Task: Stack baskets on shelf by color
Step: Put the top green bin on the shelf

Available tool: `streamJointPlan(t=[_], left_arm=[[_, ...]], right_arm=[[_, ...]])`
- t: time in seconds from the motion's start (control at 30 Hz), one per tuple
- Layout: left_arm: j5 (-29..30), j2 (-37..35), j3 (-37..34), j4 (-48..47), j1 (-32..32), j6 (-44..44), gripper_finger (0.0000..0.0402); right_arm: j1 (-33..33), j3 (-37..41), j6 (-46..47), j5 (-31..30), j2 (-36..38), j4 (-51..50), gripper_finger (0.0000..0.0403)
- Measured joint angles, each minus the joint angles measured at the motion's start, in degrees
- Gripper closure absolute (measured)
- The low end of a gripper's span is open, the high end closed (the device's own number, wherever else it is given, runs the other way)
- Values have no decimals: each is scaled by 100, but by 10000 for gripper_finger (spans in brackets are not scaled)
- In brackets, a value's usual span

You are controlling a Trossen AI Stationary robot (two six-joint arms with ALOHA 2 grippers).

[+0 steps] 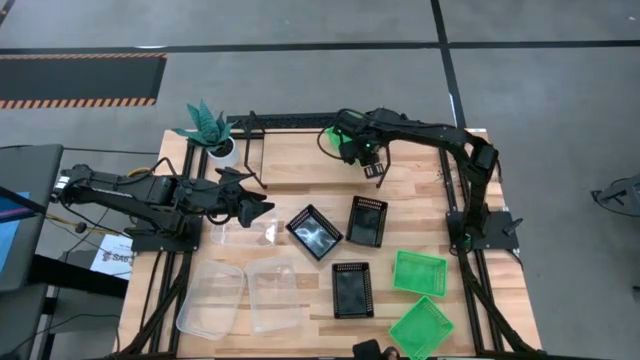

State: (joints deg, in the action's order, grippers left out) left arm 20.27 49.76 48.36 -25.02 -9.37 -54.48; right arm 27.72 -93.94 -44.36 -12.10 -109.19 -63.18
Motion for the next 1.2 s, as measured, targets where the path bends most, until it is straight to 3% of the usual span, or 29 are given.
streamJointPlan(t=[0.47,0.73,1.03,1.2], left_arm=[[7,0,0,2,0,-34,136],[6,0,0,0,0,-22,136],[-33,0,0,-4,0,22,136],[-34,0,0,-2,1,22,136]], right_arm=[[195,-1,-61,293,-369,82,250],[193,-3,730,312,-364,-3,387],[-220,-3,2539,426,-336,-236,395],[-491,-3,3020,437,-336,-193,383]])
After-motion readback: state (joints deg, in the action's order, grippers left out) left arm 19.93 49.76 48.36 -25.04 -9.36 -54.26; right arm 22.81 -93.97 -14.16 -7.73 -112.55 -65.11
